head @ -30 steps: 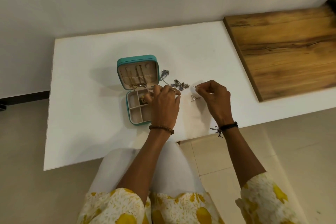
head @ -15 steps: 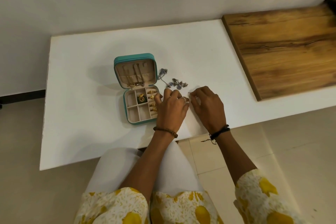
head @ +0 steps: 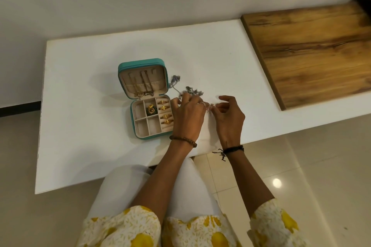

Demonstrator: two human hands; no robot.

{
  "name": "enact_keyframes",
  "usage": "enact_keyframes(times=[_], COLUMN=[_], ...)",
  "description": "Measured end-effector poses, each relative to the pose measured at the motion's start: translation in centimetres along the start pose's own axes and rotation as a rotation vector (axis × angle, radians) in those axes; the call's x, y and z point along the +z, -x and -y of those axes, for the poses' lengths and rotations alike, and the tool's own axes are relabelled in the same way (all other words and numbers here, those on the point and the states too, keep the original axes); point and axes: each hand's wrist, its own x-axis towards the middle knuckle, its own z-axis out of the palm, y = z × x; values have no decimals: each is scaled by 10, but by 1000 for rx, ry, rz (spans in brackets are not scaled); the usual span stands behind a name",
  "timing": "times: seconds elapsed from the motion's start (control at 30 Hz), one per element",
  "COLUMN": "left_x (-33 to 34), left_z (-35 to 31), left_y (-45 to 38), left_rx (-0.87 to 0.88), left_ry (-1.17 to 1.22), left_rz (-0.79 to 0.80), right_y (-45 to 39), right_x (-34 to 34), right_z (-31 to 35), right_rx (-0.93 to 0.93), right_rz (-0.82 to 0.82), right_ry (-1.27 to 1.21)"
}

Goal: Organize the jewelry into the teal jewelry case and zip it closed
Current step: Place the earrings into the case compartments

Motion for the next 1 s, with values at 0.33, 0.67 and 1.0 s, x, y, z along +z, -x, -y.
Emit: enact_keyframes(times=[0.33,0.67,1.0], left_x=[1,-24,-30], left_z=[-26,11,23], left_y=[-6,-14,-17], left_rx=[-1,-251,-336], left_ry=[87,-100,119], left_rz=[139,89,225], right_y=[-36,-30,-34], right_x=[-15,-2,16], right_z=[2,25,33], right_rx=[-65,-212,-340], right_rz=[29,110,265], right_ry=[8,306,782])
